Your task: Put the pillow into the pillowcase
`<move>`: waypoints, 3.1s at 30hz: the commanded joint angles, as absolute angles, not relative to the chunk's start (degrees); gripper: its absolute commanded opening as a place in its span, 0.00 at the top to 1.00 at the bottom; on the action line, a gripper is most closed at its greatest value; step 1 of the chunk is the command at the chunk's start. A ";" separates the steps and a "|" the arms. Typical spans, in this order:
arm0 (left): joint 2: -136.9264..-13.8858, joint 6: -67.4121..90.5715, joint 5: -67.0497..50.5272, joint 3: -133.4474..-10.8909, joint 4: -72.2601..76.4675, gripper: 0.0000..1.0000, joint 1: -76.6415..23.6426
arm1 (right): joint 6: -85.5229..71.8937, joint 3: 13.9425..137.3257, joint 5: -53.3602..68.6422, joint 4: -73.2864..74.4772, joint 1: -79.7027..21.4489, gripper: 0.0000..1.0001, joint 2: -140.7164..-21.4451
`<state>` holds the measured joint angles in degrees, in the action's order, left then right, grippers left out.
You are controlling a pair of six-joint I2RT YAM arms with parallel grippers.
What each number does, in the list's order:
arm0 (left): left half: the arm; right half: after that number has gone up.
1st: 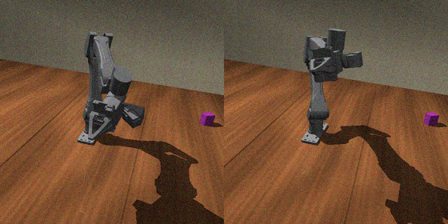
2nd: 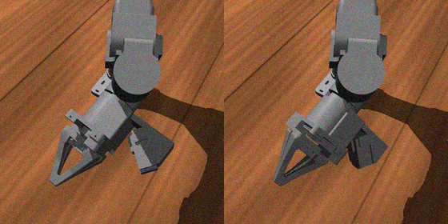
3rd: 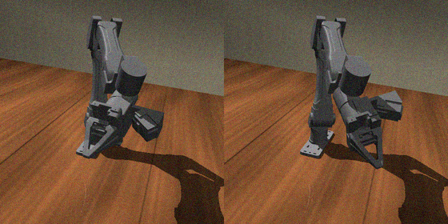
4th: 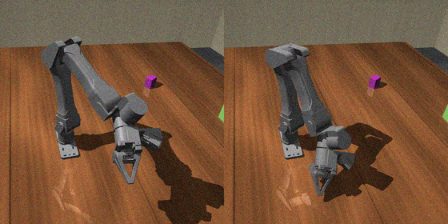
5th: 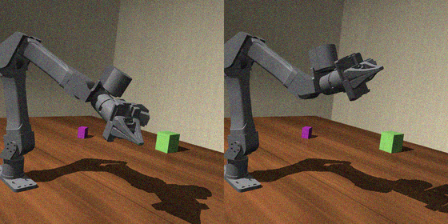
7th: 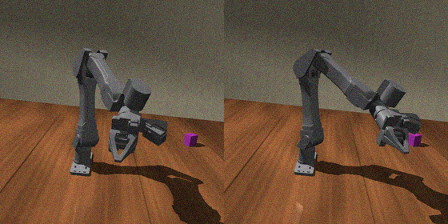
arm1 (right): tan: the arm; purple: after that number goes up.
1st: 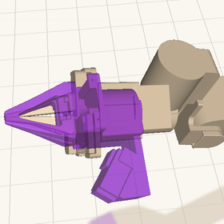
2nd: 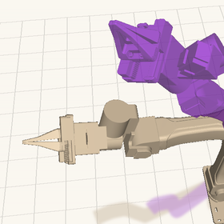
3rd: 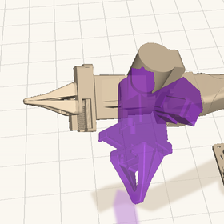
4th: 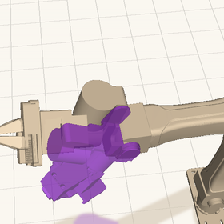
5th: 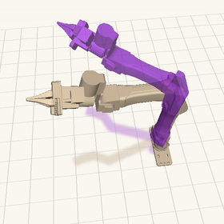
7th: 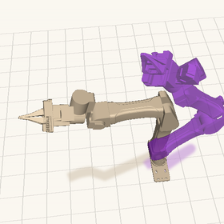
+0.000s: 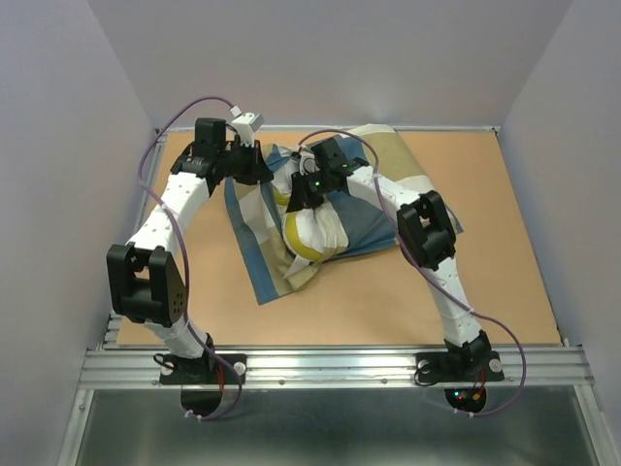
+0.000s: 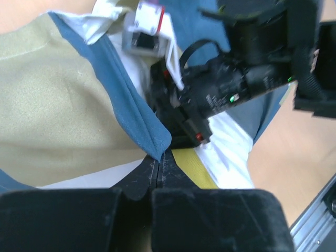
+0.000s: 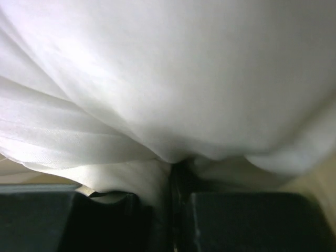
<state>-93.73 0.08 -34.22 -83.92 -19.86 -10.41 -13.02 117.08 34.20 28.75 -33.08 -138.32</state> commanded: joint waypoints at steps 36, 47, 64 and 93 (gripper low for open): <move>-102.66 7.29 -35.68 -83.33 -5.98 1.00 -9.58 | -1.31 95.10 28.31 39.65 -37.61 0.00 -111.26; -100.73 8.52 -37.00 -80.34 -6.95 1.00 -8.79 | -2.99 98.96 25.76 39.11 -42.80 0.00 -116.01; -101.43 10.37 -40.07 -78.75 -6.33 1.00 -8.17 | 11.33 90.88 13.89 33.58 -48.24 0.00 -99.84; -97.74 5.81 -50.09 -73.65 -10.09 1.00 -8.26 | 11.19 95.08 -15.76 20.39 -47.03 0.99 -113.21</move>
